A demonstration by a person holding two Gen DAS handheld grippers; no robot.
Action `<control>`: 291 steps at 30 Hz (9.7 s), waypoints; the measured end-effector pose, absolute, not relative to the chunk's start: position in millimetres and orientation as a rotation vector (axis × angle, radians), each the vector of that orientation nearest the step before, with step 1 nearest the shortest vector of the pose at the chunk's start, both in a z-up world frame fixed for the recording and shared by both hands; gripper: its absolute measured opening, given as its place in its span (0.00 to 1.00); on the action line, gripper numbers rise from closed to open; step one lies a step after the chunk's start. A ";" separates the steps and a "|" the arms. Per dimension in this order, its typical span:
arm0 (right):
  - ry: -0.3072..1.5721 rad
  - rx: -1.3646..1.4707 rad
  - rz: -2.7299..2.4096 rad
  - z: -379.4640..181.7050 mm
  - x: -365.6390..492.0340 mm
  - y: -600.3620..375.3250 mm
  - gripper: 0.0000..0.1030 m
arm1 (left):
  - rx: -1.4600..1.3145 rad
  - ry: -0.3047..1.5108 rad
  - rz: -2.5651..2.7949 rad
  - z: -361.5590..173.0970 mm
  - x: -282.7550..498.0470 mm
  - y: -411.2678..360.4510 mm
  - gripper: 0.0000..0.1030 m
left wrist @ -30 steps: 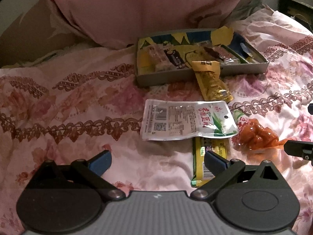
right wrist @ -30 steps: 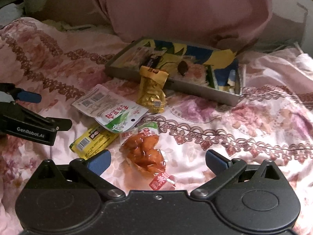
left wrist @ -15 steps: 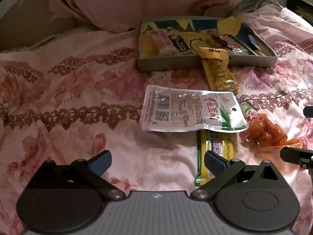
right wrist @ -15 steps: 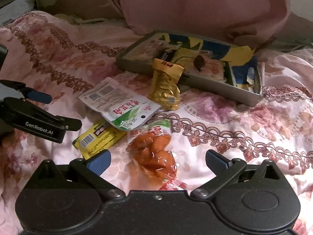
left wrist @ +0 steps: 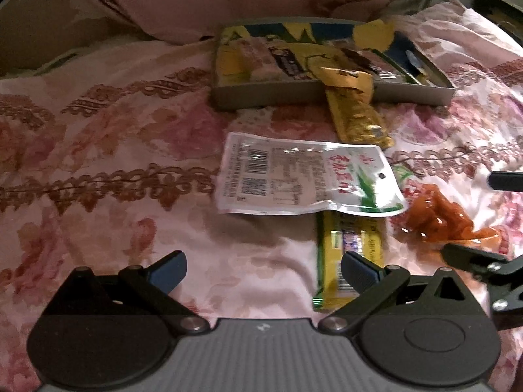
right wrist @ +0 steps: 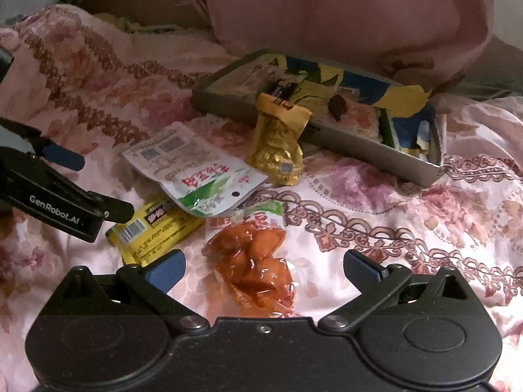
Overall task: Organize snacks
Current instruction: 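Lower both open tools toward the yellow candy bar and orange candy bag, then grasp the yellow candy bar with the left tool while the right tool grasps the orange candy bag, then lift both held snacks and carry them over the tray, then lower the yellow bar and orange candy bag into the tray, opening both tools, then move both open tools back from the tray over the white pouch and gold packet, then lower both open tools toward the white pouch and gold foil packet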
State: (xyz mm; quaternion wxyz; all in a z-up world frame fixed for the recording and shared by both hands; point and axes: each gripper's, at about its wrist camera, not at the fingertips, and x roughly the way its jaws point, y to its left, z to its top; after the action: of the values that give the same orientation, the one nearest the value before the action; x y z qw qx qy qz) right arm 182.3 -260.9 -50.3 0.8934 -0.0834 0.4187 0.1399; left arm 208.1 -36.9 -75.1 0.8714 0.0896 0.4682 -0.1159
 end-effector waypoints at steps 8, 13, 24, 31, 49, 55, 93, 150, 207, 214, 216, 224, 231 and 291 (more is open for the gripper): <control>0.907 -0.203 0.284 -62.7 186.1 -256.0 0.99 | 0.127 0.984 -0.340 -80.3 218.1 -45.9 1.00; 0.933 -0.206 0.273 -68.4 188.9 -257.4 0.99 | 0.127 1.005 -0.412 -88.2 223.3 -55.4 0.99; 0.925 -0.258 0.263 -80.7 194.0 -251.5 0.95 | 0.288 0.979 -0.441 -100.0 221.7 -76.1 0.94; 0.893 -0.301 0.261 -81.6 194.7 -247.3 0.84 | 0.283 0.975 -0.459 -95.4 219.3 -72.9 0.77; 0.956 -0.314 0.253 -71.7 186.5 -239.6 0.59 | 0.198 1.043 -0.463 -78.4 203.0 -62.7 0.51; 0.979 -0.290 0.212 -66.6 179.5 -244.8 0.58 | 0.049 1.152 -0.500 -76.5 188.6 -47.0 0.51; 0.526 0.064 0.121 28.6 119.3 -304.9 0.58 | -0.197 0.814 -0.276 24.3 137.8 -58.3 0.51; 0.659 0.171 -0.076 -62.2 364.9 -364.2 0.60 | -0.074 0.887 -0.195 -59.9 414.3 -175.3 0.51; 0.340 0.099 -0.005 73.3 160.6 -287.5 0.99 | -0.075 0.502 -0.057 52.6 179.6 -29.9 1.00; 0.336 0.082 -0.007 75.2 130.5 -279.0 0.99 | -0.030 0.462 -0.052 52.7 141.1 -19.9 1.00; 0.341 0.083 -0.013 75.1 122.9 -278.7 0.99 | -0.020 0.452 -0.051 52.3 131.0 -18.3 1.00; 0.359 0.124 -0.041 73.6 92.1 -280.4 0.99 | -0.010 0.465 -0.039 40.3 105.2 -10.3 1.00; 0.378 0.118 -0.046 67.9 73.4 -271.4 0.99 | -0.050 0.492 -0.034 31.8 92.7 -0.7 1.00; 0.717 -0.035 0.059 15.4 130.1 -245.3 0.99 | 0.064 0.714 0.025 -23.7 146.6 -14.6 1.00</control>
State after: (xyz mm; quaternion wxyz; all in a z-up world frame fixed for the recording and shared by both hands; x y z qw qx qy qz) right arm 130.1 -245.3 15.4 0.9359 -0.0173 0.3507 0.0290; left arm 146.6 -14.6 -23.7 0.9364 0.0314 0.3492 0.0121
